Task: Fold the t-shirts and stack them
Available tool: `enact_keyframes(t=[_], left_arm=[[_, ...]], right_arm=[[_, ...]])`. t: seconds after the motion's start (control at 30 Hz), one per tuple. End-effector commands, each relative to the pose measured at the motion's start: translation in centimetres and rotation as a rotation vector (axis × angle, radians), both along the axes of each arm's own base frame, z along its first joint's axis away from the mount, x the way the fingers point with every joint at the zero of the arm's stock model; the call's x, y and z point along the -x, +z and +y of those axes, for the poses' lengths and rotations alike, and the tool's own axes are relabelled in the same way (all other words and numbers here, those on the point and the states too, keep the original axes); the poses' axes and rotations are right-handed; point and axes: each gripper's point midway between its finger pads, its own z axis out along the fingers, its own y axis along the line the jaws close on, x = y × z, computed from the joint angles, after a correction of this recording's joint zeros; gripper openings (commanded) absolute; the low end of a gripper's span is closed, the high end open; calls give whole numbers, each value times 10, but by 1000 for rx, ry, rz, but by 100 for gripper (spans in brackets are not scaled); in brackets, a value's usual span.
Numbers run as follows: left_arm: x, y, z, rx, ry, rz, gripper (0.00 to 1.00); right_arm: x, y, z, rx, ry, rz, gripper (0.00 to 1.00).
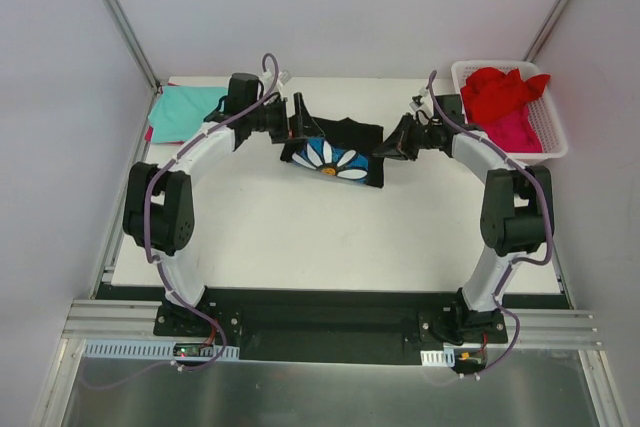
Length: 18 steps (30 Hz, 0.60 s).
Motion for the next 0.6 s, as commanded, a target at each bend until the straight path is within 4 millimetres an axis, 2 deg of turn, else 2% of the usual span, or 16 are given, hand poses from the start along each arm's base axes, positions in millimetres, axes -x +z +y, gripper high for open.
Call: enact_keyframes(t=[0.0, 0.2, 0.3, 0.4, 0.43, 0.47, 0.57], left_arm=[[22, -34, 4, -52, -30, 96, 99], [36, -53, 11, -76, -17, 145, 99], [40, -79, 28, -159, 57, 183, 99], [32, -105, 72, -262, 197, 232, 99], [34, -113, 86, -295, 232, 270, 99], [27, -123, 117, -355, 324, 281, 99], [24, -121, 149, -366, 418, 313, 99]], right_arm=[[-10, 20, 4, -31, 12, -49, 8], [-5, 14, 4, -28, 15, -29, 8], [-3, 16, 4, -25, 19, -38, 8], [1, 22, 2, -18, 27, -48, 8], [4, 23, 1, -10, 36, -47, 8], [5, 28, 1, -10, 38, -59, 8], [8, 33, -4, 9, 36, -79, 8]])
